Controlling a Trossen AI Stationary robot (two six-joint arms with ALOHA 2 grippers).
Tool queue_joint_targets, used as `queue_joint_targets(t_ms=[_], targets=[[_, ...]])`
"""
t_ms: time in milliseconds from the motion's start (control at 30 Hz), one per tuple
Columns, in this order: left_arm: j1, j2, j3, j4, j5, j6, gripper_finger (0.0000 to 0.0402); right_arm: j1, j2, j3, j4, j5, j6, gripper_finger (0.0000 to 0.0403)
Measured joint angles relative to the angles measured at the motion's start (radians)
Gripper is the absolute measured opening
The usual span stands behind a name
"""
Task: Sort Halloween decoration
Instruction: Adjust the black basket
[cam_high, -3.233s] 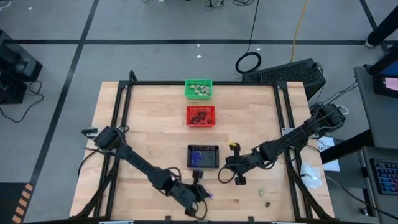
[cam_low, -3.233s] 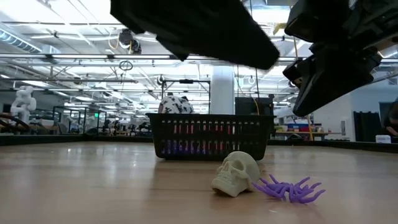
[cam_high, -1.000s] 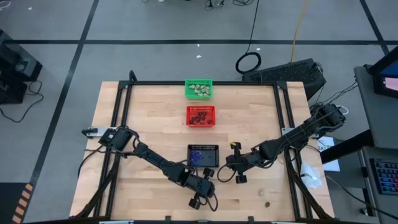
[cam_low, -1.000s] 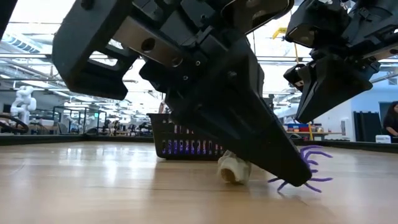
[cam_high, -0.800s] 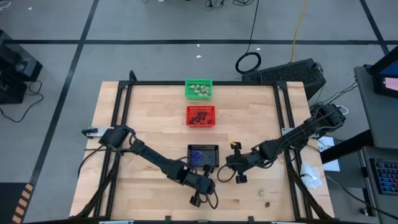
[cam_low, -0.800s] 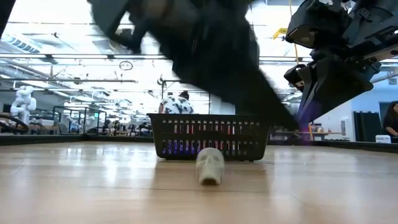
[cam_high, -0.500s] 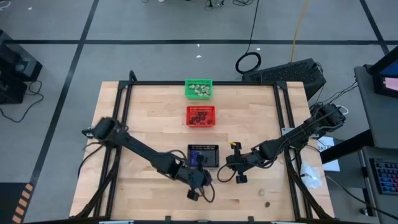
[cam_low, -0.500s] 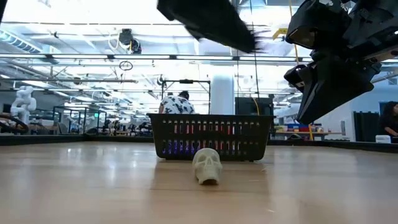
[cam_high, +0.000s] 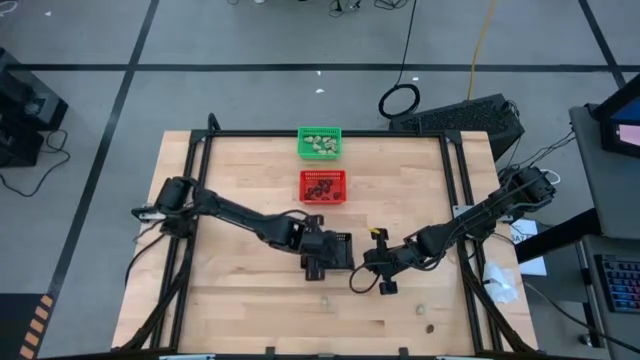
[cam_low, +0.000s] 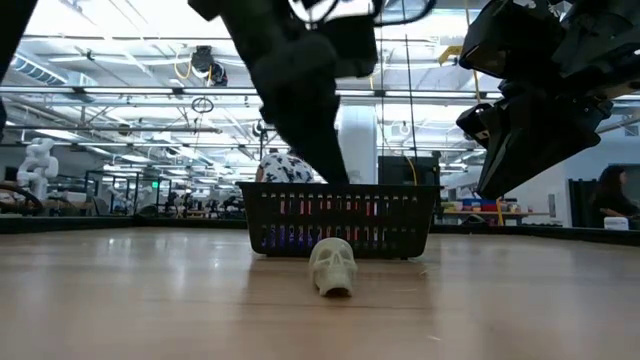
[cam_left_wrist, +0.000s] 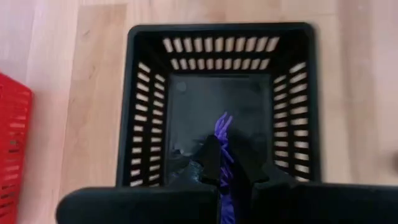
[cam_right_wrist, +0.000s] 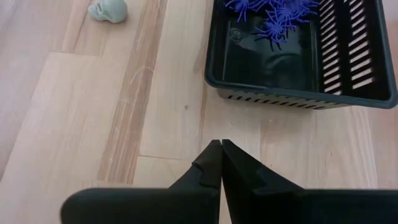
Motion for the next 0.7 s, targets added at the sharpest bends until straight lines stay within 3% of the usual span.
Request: queue_joint_targets(t_ms=[700], targets=[[0.058, 0.064, -0.003, -0.097, -0.052, 0.055, 0.0006, 0.0, 0.0, 0.0, 0.0, 0.001, 0.007, 0.0]])
